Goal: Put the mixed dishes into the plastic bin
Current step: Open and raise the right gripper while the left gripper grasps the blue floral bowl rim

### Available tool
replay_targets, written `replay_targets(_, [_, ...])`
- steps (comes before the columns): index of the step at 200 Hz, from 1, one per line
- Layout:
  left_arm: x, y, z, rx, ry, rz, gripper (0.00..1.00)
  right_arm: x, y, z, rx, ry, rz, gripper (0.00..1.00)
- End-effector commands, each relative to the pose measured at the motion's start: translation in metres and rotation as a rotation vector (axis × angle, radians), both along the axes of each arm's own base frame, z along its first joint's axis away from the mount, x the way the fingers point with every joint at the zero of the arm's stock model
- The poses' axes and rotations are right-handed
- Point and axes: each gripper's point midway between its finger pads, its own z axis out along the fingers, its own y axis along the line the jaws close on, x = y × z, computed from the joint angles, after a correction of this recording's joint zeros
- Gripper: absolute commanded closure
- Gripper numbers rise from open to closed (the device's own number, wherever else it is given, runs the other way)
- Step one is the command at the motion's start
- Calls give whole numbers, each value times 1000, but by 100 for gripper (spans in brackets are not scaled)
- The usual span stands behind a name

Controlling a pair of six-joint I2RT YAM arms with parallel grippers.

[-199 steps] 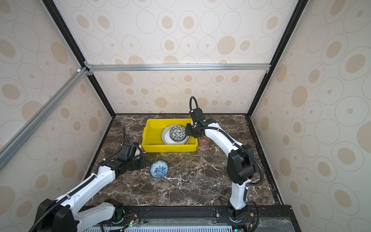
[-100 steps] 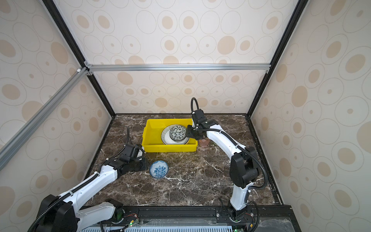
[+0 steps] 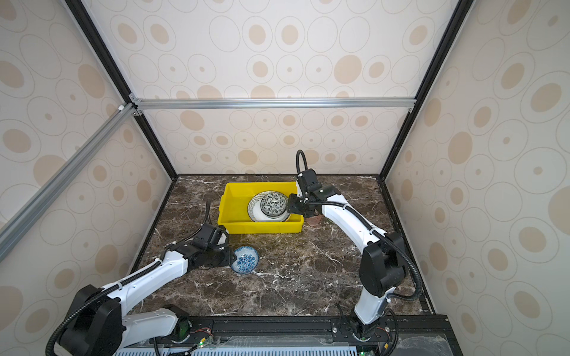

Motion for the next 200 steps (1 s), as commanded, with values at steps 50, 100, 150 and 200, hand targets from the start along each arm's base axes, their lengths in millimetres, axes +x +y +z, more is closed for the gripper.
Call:
replay_targets(50, [2, 2, -10, 23, 13, 29, 63, -18, 4, 0, -4, 20, 49, 54])
replay_targets(100, [3, 1, -12, 22, 16, 28, 65, -25, 7, 0, -12, 19, 65, 54])
replay_targets(150, [6, -2, -15, 14, 17, 32, 71, -32, 8, 2, -27, 15, 81, 54])
replay_targets(200, [11, -4, -21, 26, 27, 27, 82, -40, 0, 2, -62, 18, 79, 53])
